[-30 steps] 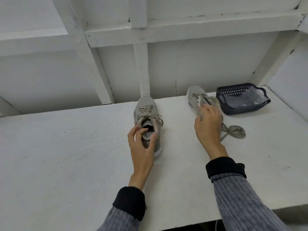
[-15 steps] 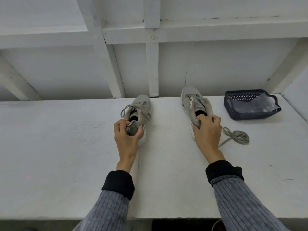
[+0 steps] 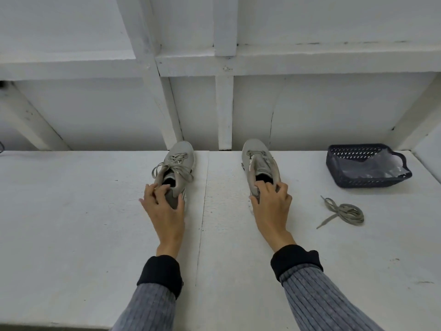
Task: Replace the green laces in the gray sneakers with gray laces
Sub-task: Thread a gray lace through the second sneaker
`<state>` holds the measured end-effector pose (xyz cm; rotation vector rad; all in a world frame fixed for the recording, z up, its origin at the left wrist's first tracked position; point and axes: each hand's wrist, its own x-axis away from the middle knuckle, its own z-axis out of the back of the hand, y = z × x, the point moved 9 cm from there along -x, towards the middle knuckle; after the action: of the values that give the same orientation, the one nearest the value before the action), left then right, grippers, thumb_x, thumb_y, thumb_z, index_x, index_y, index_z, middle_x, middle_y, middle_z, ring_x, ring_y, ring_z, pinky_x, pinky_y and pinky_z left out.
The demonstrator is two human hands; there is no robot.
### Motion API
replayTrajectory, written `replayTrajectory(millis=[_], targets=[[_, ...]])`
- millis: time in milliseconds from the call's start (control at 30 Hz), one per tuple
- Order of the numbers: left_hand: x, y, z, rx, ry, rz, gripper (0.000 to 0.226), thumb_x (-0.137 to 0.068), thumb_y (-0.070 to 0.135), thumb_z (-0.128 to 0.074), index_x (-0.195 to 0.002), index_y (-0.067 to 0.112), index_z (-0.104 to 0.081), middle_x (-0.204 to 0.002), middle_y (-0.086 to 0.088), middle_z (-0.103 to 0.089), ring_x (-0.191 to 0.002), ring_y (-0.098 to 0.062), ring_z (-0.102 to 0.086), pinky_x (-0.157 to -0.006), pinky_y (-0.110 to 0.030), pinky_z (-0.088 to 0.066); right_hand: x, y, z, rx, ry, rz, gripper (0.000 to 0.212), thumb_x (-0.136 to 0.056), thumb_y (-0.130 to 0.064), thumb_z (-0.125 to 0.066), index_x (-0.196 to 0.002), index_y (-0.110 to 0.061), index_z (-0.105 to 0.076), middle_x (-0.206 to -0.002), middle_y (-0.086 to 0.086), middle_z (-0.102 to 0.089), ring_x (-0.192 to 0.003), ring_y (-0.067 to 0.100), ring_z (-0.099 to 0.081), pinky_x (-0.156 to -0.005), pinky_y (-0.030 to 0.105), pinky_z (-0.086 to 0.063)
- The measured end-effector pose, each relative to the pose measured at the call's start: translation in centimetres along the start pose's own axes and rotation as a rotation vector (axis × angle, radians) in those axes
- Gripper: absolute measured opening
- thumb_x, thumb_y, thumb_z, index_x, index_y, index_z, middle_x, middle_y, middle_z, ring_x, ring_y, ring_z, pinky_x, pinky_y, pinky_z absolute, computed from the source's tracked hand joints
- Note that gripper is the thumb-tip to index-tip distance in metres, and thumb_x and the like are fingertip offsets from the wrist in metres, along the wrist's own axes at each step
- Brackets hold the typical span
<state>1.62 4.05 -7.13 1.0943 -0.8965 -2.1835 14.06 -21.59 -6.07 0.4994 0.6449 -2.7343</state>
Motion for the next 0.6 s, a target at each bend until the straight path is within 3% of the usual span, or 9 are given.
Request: replayTrajectory(millis=[67, 167, 233, 300, 400, 500, 600], targets=[[0.5, 2.7, -1.1, -0.116, 0.047, -0.164, 0.030, -0.085, 0.007, -0.068, -0.113, 0.011, -0.057, -0.137, -0.013, -0.046, -0.141, -0.031, -0.031, -0.123, -0.039, 0.001, -0.3, 0.7, 0.0, -0.091, -0.022, 0.009, 0.026, -0.082, -0.027, -0.074, -0.105, -0.018, -0.065, -0.100, -0.005, -0.064, -0.103, 0.025, -0.047, -0.078, 0.042, -0.041], [1.6, 8.0, -4.6, -0.102, -0.029, -0.352, 0.017, -0.088, 0.005, -0.064, -0.105, 0.010, -0.066, -0.129, -0.011, -0.057, -0.137, -0.032, -0.039, -0.120, -0.056, -0.013, -1.1, 2.7, 0.9, -0.441, -0.054, -0.060, 0.024, -0.096, -0.034, -0.054, -0.113, -0.020, -0.063, -0.111, -0.011, -0.060, -0.106, 0.010, -0.046, -0.086, 0.033, -0.041], [2.3, 10.8, -7.4, 0.005, -0.139, -0.361, 0.015, -0.092, 0.004, -0.060, -0.103, 0.012, -0.066, -0.119, -0.004, -0.062, -0.127, -0.023, -0.049, -0.116, -0.060, -0.022, -1.3, 4.8, 2.8, -0.570, 0.044, -0.120, 0.023, -0.099, -0.025, -0.050, -0.114, -0.014, -0.063, -0.109, -0.006, -0.060, -0.103, 0.012, -0.054, -0.088, 0.030, -0.046], [3.2, 13.0, -10.6, 0.176, -0.339, -0.245, 0.014, -0.097, 0.011, -0.055, -0.107, 0.017, -0.064, -0.111, 0.009, -0.059, -0.113, -0.008, -0.052, -0.108, -0.056, -0.037, -1.1, 7.8, 4.2, -0.549, 0.117, -0.187, 0.020, -0.099, -0.016, -0.050, -0.113, -0.011, -0.064, -0.108, -0.004, -0.061, -0.102, 0.015, -0.057, -0.089, 0.030, -0.047], [5.7, 16.0, -15.0, 0.215, -0.529, -0.199, 0.014, -0.097, 0.033, -0.055, -0.106, 0.023, -0.062, -0.106, 0.015, -0.057, -0.100, -0.006, -0.050, -0.094, -0.044, -0.046, -0.5, 12.7, 5.2, -0.482, 0.119, -0.310, 0.021, -0.098, -0.010, -0.050, -0.114, -0.010, -0.064, -0.112, 0.001, -0.063, -0.102, 0.014, -0.057, -0.089, 0.026, -0.044], [7.8, 17.0, -17.3, 0.115, -0.515, -0.232, 0.030, -0.088, 0.052, -0.058, -0.096, 0.023, -0.063, -0.104, 0.012, -0.059, -0.107, -0.012, -0.048, -0.096, -0.046, -0.041, 0.5, 17.1, 6.2, -0.436, 0.077, -0.430, 0.022, -0.097, -0.009, -0.051, -0.116, -0.010, -0.063, -0.111, -0.001, -0.059, -0.101, 0.012, -0.052, -0.085, 0.024, -0.041], [8.3, 16.6, -17.7, 0.038, -0.405, -0.289, 0.025, -0.081, 0.041, -0.072, -0.089, 0.018, -0.065, -0.098, 0.004, -0.060, -0.099, -0.015, -0.046, -0.089, -0.048, -0.044, 1.8, 20.9, 6.6, -0.341, 0.049, -0.488, 0.021, -0.095, -0.008, -0.054, -0.114, -0.009, -0.063, -0.107, 0.000, -0.060, -0.100, 0.019, -0.055, -0.084, 0.031, -0.048]])
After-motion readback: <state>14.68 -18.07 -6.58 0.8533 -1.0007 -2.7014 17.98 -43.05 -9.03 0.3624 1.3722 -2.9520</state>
